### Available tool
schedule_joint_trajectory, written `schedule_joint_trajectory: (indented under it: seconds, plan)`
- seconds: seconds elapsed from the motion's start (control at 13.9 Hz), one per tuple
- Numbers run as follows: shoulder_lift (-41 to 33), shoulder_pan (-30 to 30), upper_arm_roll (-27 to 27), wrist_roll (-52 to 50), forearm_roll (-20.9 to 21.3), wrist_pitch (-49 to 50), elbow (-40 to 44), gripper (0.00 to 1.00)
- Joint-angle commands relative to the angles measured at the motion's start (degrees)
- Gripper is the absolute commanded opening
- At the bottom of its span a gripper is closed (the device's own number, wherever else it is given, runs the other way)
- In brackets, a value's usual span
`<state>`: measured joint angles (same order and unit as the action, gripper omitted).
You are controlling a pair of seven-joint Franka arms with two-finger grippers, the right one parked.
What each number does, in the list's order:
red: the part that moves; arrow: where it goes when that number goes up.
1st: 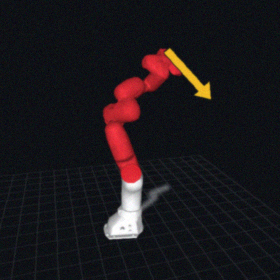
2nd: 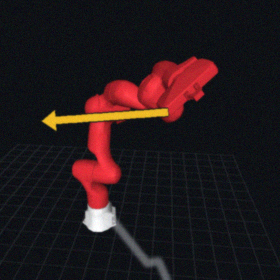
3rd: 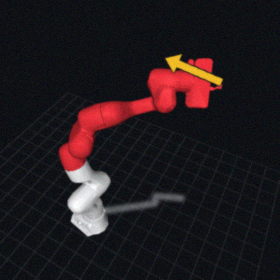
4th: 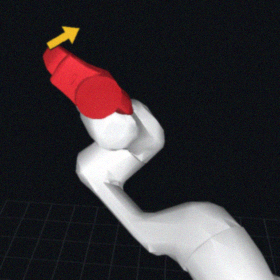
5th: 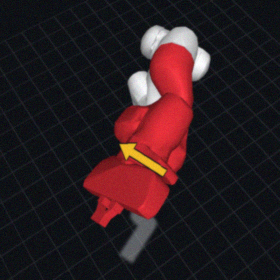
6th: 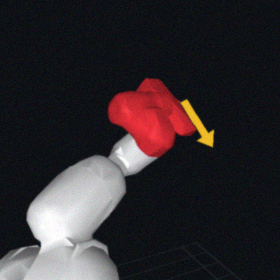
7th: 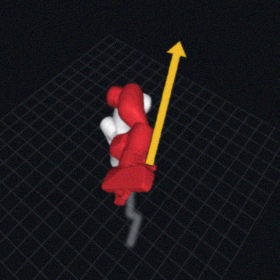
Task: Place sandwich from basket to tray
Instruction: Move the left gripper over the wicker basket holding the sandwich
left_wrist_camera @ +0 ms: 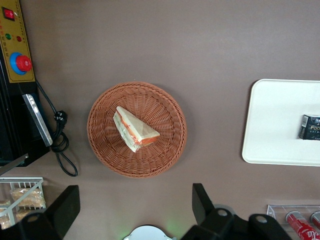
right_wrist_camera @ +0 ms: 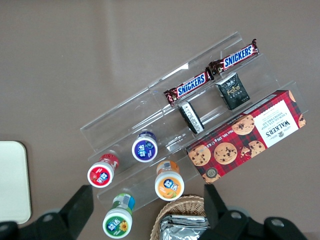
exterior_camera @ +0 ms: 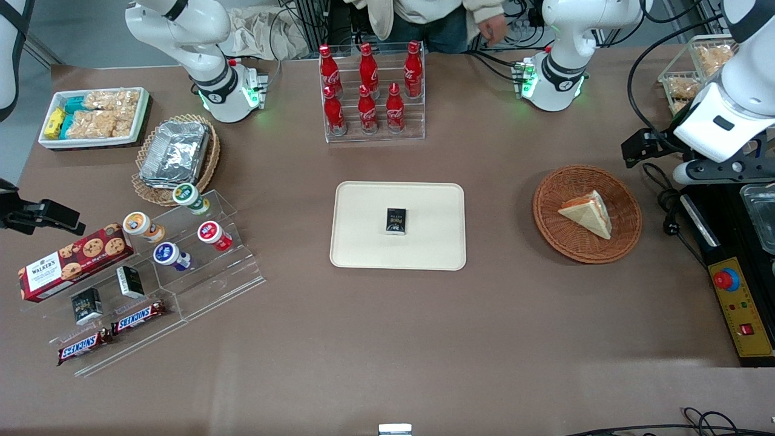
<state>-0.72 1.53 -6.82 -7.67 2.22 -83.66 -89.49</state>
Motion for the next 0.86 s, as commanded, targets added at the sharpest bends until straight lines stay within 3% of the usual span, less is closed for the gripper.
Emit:
schedule_joint_trajectory:
  seconds: [0.0, 0.36, 0.79]
  plan:
    - [-2.0, -0.6, -0.4, -0.9, 0.8, 1.6, -0.9, 1.0]
    - [-3.4, -2.7, 0.1, -7.8, 1.5, 3.1, -3.1, 1.0]
    - [-12.8, -5.4, 0.0, -25.6, 1.5, -0.8, -18.3, 1.0]
